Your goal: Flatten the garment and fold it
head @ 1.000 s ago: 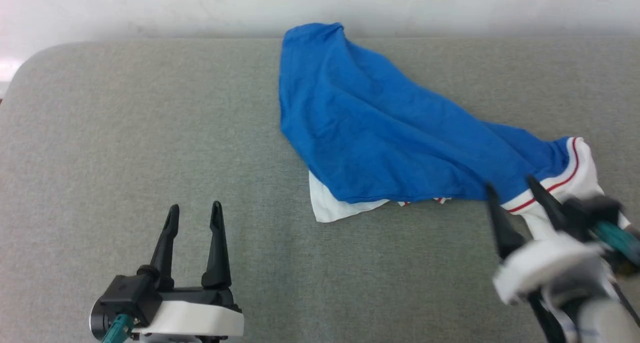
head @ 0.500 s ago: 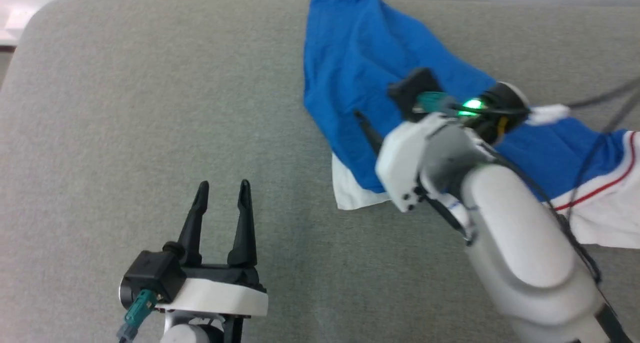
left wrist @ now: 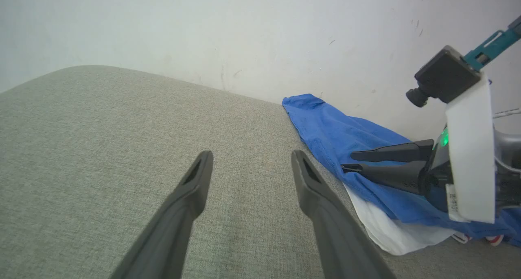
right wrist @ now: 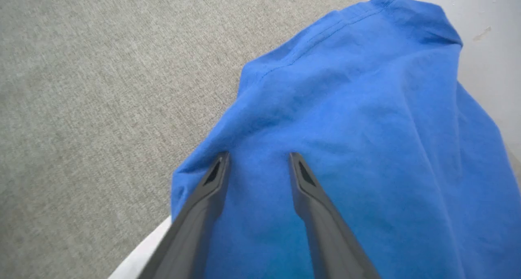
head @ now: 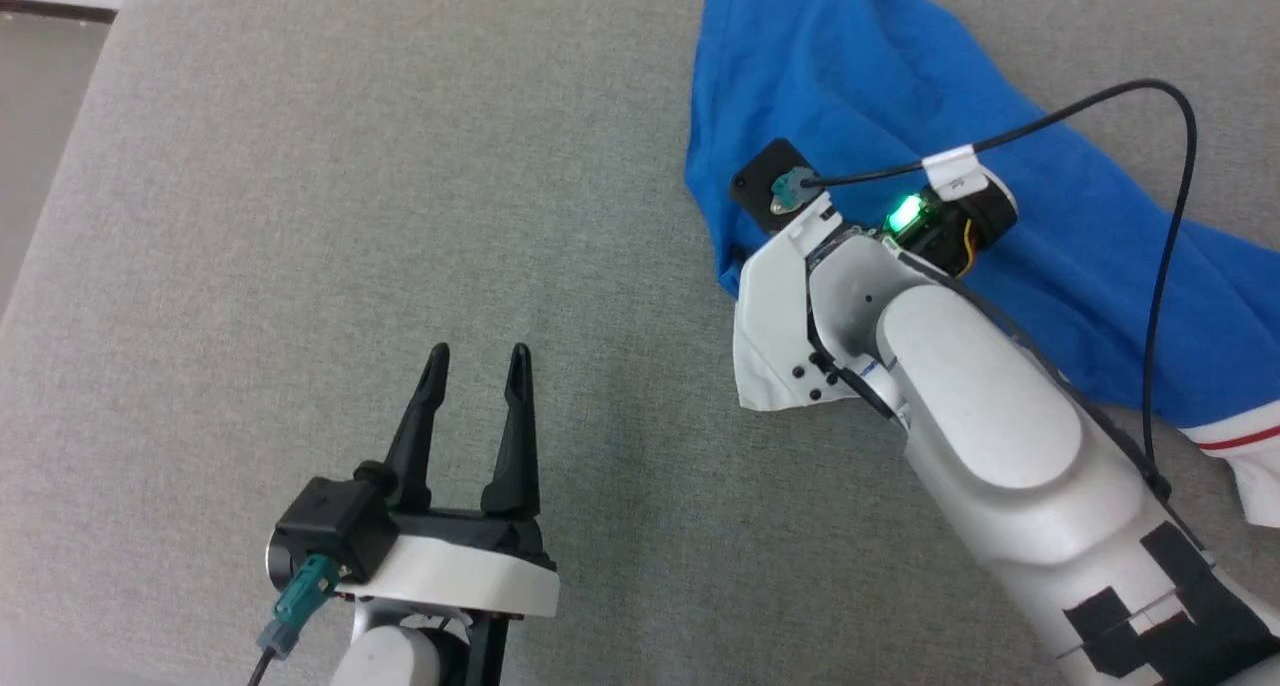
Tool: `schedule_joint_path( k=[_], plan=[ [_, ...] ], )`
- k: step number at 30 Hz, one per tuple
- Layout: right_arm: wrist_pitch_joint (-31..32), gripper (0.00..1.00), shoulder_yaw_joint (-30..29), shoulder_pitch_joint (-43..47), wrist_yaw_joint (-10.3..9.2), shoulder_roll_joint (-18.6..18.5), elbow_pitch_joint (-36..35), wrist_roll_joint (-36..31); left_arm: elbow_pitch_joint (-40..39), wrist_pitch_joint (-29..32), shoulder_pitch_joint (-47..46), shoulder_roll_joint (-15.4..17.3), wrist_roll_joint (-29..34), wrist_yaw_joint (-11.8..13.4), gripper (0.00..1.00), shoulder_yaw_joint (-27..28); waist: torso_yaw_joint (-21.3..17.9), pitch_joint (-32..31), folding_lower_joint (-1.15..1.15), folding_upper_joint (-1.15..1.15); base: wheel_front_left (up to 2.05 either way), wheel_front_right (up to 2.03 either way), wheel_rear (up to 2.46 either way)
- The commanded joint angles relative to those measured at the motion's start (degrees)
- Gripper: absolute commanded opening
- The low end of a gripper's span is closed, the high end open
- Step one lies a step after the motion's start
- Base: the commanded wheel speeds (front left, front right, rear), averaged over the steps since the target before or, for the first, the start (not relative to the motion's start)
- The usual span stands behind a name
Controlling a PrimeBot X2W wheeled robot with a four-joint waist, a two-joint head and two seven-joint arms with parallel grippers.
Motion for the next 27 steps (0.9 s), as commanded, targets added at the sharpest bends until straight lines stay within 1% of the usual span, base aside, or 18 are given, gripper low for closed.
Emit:
schedule_joint_path(
  k=[1,8,11,16,17,18,19,23,27],
  plan=[
    [-0.6,0.0,0.0,-0.9,-0.11,0.1,0.4,0.5,0.2,-0.3,-0.8,-0.3,-0.4,-0.2,1.0,-0.1,0.3,0.5,0.0,0.0,0.0,0.0,0.0],
    [-5.4,0.0,-0.5,-2.3,-0.11,0.1,0.8,2.3,0.9,-0.3,-1.2,-0.3,-0.9,0.2,1.0,-0.2,-1.5,-1.0,0.0,0.0,0.0,0.0,0.0],
    [-7.3,0.0,-1.9,-3.8,-0.11,0.1,0.4,3.3,1.0,-0.3,-1.1,-0.3,-0.6,0.2,1.0,0.0,-2.5,-2.0,0.0,0.0,0.0,0.0,0.0],
    [-10.1,0.0,-4.9,-6.3,-0.11,0.1,-0.3,2.5,1.1,-0.3,0.0,-0.3,-0.2,0.0,1.0,0.8,-4.0,-3.7,0.0,0.0,0.0,0.0,0.0],
    [-10.7,0.13,-5.2,-6.3,-0.11,0.1,-0.6,2.7,1.1,-0.3,0.3,-0.3,-0.1,0.0,1.0,1.0,-4.2,-3.9,0.0,0.0,0.0,0.0,0.0],
    [-11.3,0.89,-5.3,-6.2,-0.11,0.1,-0.9,2.8,1.0,-0.3,0.5,-0.3,-0.1,0.0,1.0,1.1,-4.4,-4.1,0.0,0.0,0.0,0.0,0.0],
    [-11.7,1.0,-5.1,-6.0,-0.11,0.1,-1.2,3.0,1.0,-0.3,0.7,-0.3,-0.1,-0.1,1.0,1.2,-4.4,-4.3,0.0,0.0,0.0,0.0,0.0],
    [-11.4,1.0,-2.1,-4.6,-0.11,0.1,-2.5,5.8,0.7,-0.3,0.8,-0.3,-0.2,-0.3,1.0,0.9,-4.0,-4.0,0.0,0.0,0.0,0.0,0.0],
    [-9.9,1.0,0.2,-4.0,-0.11,0.1,-3.1,7.1,0.6,-0.3,-0.1,-0.3,-1.2,-0.3,1.0,-0.7,-2.0,-2.4,0.0,0.0,0.0,0.0,0.0]
  ],
)
